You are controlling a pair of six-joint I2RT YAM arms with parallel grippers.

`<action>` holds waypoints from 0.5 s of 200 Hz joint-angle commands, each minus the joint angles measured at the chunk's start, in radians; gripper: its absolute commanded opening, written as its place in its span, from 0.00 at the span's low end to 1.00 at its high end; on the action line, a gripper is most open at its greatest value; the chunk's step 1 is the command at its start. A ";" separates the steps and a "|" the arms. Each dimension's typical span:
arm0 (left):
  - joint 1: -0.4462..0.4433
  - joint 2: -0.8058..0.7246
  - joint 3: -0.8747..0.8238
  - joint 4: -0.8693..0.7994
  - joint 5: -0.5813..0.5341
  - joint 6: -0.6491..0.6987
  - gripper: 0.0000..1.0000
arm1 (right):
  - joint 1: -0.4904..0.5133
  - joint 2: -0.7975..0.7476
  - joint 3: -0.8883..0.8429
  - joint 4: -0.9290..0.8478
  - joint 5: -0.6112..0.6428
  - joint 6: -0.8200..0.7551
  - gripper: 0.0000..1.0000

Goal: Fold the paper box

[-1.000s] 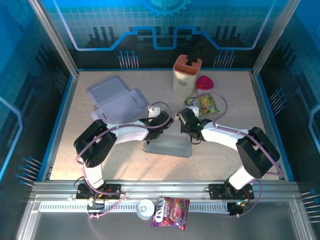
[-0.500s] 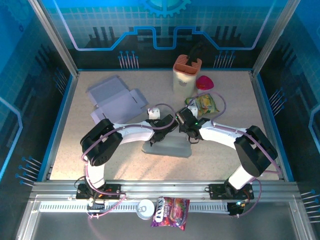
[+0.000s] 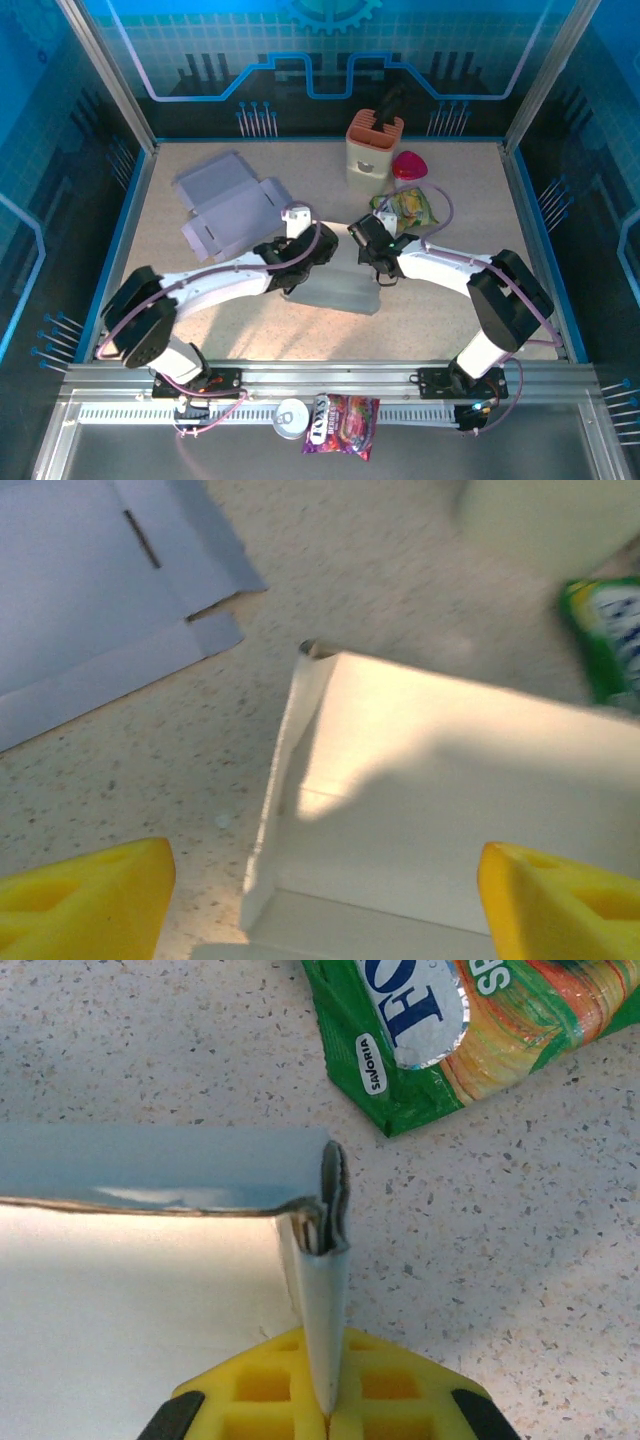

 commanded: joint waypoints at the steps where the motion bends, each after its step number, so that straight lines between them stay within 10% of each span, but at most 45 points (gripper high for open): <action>1: 0.006 -0.072 -0.028 -0.033 0.078 -0.008 0.81 | 0.014 0.003 -0.005 -0.090 -0.007 0.076 0.00; 100: 0.006 -0.500 -0.139 -0.312 0.115 -0.142 0.65 | -0.085 -0.101 -0.021 -0.493 -0.304 0.884 0.00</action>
